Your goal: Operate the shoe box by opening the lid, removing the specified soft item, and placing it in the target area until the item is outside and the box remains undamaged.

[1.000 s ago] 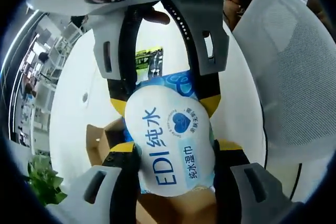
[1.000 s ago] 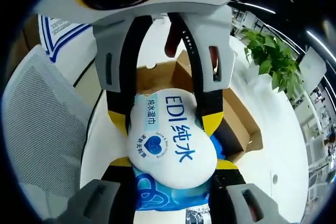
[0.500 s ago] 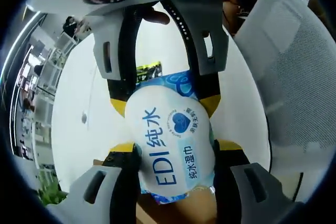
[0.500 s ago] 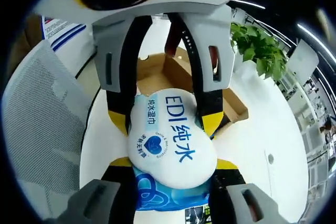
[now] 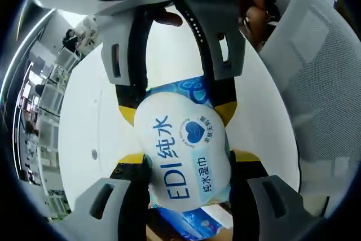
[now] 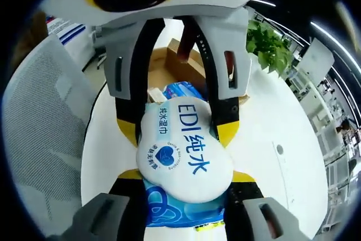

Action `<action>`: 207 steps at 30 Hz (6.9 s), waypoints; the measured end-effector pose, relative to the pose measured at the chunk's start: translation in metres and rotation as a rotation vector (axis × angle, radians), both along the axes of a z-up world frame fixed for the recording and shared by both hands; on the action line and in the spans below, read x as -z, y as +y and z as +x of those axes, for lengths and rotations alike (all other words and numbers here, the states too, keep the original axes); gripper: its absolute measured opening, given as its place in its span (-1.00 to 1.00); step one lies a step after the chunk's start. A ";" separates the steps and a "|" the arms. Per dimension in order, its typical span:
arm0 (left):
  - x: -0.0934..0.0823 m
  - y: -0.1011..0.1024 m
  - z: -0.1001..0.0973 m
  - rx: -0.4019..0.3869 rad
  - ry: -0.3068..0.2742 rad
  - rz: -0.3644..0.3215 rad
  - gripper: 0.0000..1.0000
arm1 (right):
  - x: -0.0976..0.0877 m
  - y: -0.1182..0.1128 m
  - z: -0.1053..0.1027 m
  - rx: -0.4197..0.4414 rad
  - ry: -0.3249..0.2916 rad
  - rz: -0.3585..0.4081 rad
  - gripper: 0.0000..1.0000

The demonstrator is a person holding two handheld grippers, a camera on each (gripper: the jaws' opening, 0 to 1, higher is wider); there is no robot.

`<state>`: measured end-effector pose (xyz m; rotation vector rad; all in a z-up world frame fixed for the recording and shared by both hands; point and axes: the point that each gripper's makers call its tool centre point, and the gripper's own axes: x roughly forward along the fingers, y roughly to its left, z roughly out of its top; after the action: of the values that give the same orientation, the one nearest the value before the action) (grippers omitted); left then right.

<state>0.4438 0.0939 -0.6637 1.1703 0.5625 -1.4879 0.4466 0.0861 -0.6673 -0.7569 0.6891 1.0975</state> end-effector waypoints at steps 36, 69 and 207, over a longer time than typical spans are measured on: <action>0.025 -0.048 0.047 0.008 0.015 0.020 0.12 | 0.024 -0.047 0.048 0.012 0.022 0.002 0.01; 0.075 -0.063 0.065 0.017 0.075 0.074 0.11 | 0.082 -0.063 0.076 0.024 0.093 0.031 0.01; -0.058 0.128 -0.007 -0.799 0.111 -0.625 0.45 | -0.031 -0.043 -0.022 0.522 -0.022 0.469 0.42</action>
<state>0.4368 0.2219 -0.6059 0.2999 0.4999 -0.9153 0.4243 0.0429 -0.6367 -0.1658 0.5375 0.7242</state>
